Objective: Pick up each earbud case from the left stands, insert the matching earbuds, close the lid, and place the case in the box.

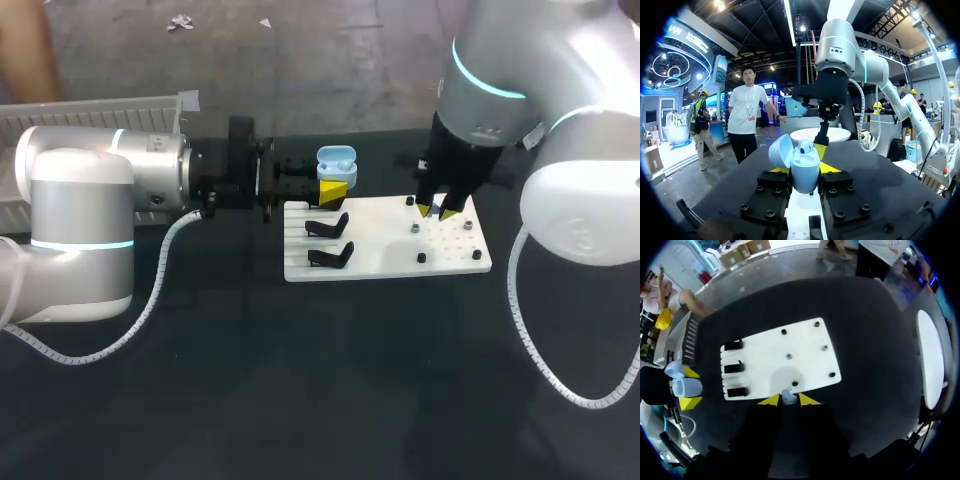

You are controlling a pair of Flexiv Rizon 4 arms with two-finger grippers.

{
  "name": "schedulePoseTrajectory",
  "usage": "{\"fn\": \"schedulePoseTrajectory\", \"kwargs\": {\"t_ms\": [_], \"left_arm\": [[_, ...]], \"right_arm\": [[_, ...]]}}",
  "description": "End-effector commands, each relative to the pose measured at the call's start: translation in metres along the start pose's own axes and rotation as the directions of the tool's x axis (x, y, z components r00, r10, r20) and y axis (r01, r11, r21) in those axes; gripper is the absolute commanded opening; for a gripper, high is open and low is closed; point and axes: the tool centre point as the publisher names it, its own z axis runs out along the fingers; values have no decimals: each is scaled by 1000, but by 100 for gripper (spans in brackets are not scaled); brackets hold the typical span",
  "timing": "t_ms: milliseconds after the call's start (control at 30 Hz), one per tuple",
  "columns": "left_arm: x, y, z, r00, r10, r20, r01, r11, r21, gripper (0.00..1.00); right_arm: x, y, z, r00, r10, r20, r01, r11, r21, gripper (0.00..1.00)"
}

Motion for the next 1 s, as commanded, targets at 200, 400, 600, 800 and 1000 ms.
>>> {"fn": "schedulePoseTrajectory", "kwargs": {"t_ms": [200, 400, 600, 800, 1000], "left_arm": [[1, -2, 1, 1000, 4, 3, -4, 1000, -8, 0], [1, -2, 1, 1000, 4, 3, -4, 1000, -8, 0], [1, -2, 1, 1000, 4, 3, -4, 1000, -8, 0], [1, -2, 1, 1000, 4, 3, -4, 1000, -8, 0], [1, -2, 1, 1000, 4, 3, -4, 1000, -8, 0]], "right_arm": [[14, 7, -28, 996, -84, -15, 83, 996, -20, 0], [22, 21, -46, 979, -195, -52, 194, 981, -29, 0], [27, 34, -60, 951, -301, -75, 299, 954, -32, 0], [27, 47, -75, 926, -367, -83, 363, 930, -63, 0], [24, 62, -87, 893, -442, -78, 435, 896, -91, 0]]}}
